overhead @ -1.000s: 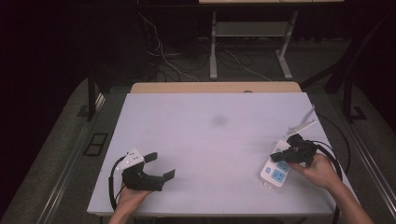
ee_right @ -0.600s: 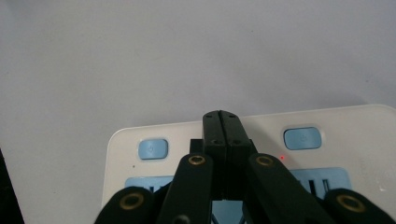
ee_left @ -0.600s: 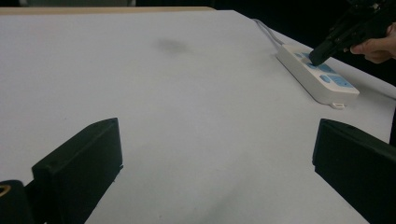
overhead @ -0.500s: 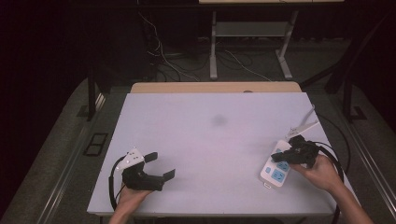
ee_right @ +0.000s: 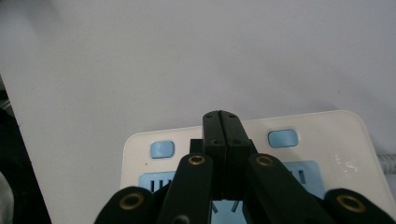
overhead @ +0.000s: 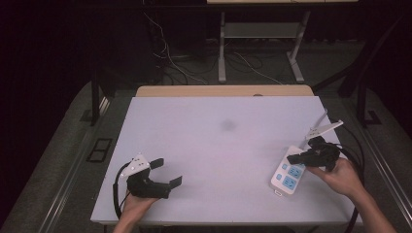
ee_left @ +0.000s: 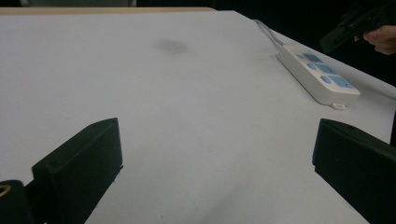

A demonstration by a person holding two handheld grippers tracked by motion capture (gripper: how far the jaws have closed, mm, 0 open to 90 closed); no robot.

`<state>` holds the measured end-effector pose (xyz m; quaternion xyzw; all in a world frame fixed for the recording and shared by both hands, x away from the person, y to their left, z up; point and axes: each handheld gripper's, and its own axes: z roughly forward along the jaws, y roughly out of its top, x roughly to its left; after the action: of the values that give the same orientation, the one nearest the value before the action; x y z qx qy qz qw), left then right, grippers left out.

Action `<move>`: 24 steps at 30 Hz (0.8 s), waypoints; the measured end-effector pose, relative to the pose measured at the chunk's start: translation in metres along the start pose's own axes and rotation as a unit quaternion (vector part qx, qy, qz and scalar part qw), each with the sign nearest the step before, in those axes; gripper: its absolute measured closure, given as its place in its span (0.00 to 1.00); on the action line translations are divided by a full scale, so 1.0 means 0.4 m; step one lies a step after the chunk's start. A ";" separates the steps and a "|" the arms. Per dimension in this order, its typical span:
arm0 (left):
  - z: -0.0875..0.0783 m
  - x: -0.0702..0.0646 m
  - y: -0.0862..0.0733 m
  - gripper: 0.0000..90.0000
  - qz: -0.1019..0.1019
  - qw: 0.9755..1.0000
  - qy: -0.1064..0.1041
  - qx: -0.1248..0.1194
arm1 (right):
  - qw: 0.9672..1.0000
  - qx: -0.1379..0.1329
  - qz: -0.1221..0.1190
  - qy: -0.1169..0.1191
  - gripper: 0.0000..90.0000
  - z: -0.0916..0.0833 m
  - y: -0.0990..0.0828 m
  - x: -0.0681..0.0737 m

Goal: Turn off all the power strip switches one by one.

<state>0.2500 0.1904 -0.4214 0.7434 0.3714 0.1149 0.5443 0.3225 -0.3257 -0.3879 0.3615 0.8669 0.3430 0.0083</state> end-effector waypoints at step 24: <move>-0.002 0.004 0.000 0.00 0.001 1.000 0.001 -0.001 | 1.000 0.012 0.007 -0.022 1.00 -0.037 0.050 -0.043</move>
<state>0.2505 0.1920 -0.4213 0.7431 0.3713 0.1163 0.5445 0.3436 -0.3353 -0.3686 0.3748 0.8682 0.3244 0.0203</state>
